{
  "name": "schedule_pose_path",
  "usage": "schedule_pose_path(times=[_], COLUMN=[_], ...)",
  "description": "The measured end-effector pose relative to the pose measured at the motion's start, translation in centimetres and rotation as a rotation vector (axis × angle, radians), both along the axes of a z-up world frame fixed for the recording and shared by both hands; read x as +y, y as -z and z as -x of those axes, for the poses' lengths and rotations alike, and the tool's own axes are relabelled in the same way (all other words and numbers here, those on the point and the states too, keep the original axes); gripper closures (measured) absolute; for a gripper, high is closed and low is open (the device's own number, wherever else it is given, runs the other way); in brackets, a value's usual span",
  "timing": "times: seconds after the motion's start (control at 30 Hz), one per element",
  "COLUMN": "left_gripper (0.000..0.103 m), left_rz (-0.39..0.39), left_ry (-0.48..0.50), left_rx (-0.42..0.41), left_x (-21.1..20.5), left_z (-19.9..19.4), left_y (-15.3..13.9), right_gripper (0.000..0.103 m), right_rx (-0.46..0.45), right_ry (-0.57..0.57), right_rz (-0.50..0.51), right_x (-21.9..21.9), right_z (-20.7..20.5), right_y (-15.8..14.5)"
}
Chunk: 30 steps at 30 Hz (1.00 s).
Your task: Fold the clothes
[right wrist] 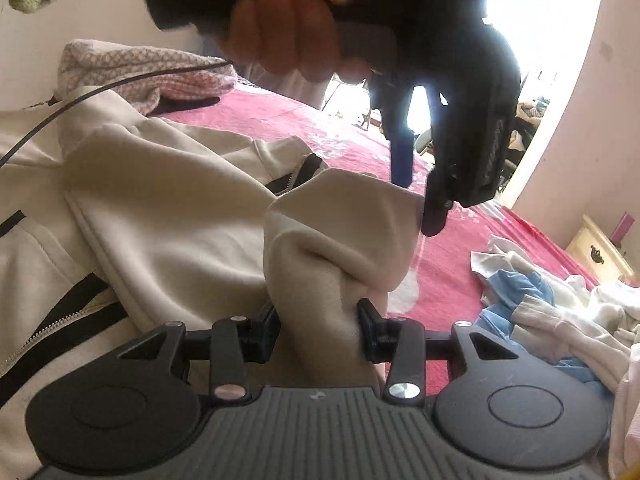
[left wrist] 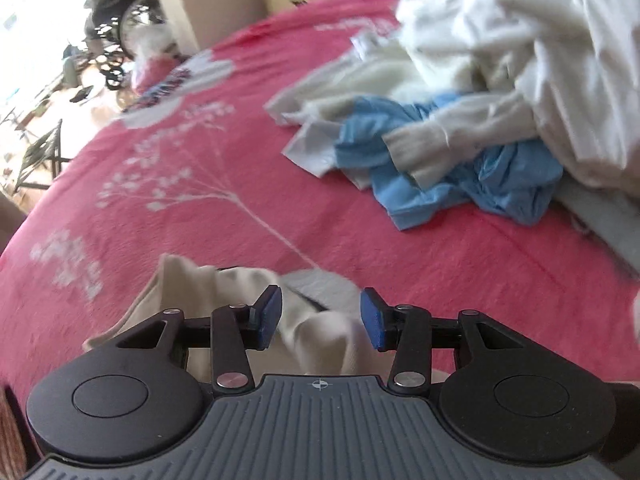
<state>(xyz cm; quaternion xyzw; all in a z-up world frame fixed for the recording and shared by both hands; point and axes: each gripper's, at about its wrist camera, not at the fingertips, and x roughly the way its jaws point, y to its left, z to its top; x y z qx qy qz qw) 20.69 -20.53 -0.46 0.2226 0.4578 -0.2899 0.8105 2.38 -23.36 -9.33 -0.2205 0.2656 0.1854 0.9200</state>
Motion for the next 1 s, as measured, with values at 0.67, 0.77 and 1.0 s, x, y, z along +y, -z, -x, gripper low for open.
schedule_pose_path(times=[0.67, 0.77, 1.0], left_gripper=[0.097, 0.098, 0.098], left_rz=[0.639, 0.792, 0.960], left_ry=[-0.454, -0.489, -0.560], left_rx=[0.154, 0.170, 0.190], left_x=[13.2, 14.5, 15.1], left_z=[1.0, 1.5, 1.3], left_y=[-0.2, 0.0, 1.3], right_gripper=[0.055, 0.055, 0.058], right_rx=[0.034, 0.036, 0.145], right_ry=[0.070, 0.101, 0.235], right_rz=[-0.087, -0.104, -0.308], right_x=[-1.4, -1.7, -5.8], right_z=[0.3, 0.1, -1.4], right_y=[-0.2, -0.1, -0.4])
